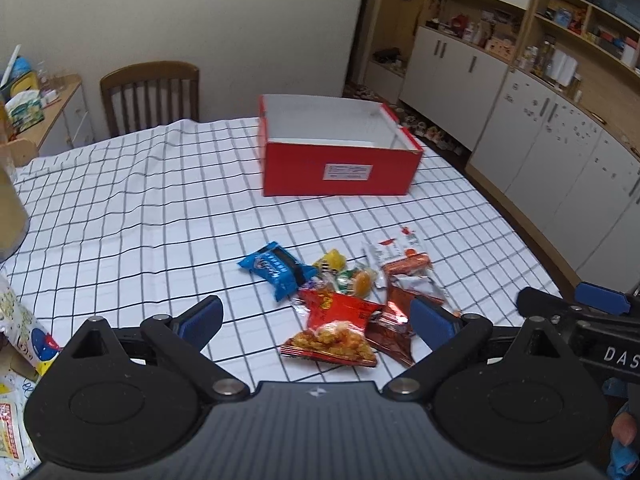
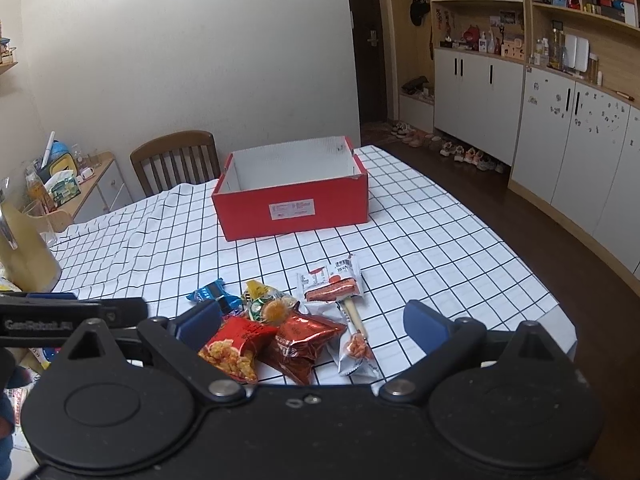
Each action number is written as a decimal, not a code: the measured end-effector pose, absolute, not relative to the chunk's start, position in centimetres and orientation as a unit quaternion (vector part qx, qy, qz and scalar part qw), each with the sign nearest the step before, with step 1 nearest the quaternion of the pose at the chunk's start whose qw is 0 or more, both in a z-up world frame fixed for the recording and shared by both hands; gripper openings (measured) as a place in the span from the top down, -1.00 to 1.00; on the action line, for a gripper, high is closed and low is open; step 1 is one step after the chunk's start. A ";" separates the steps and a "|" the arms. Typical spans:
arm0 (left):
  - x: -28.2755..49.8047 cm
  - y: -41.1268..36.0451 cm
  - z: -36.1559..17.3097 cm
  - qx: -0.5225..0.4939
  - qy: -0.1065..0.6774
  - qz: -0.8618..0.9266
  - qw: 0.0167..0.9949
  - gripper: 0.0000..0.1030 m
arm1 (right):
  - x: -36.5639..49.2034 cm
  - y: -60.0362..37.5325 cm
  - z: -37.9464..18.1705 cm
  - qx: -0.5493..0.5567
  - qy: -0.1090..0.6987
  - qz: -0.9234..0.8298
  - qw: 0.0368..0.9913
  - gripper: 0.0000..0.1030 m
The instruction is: Organize snacks
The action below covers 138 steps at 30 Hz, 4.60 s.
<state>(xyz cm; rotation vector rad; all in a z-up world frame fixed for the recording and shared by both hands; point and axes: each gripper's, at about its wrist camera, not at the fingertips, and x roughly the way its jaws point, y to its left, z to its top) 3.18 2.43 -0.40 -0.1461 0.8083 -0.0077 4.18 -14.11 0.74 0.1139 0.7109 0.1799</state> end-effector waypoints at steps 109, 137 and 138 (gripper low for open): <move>17.4 0.3 -0.6 -0.071 0.454 -0.069 0.885 -0.03 | 16.9 -14.0 1.2 -0.069 0.311 0.139 0.938 0.79; 29.4 -0.9 3.5 -0.025 0.404 -0.029 0.914 -0.03 | 28.3 -11.3 4.8 -0.107 0.241 0.157 0.952 0.79; 29.9 -0.8 3.4 -0.024 0.404 -0.025 0.914 -0.03 | 28.8 -11.1 4.8 -0.109 0.242 0.156 0.952 0.79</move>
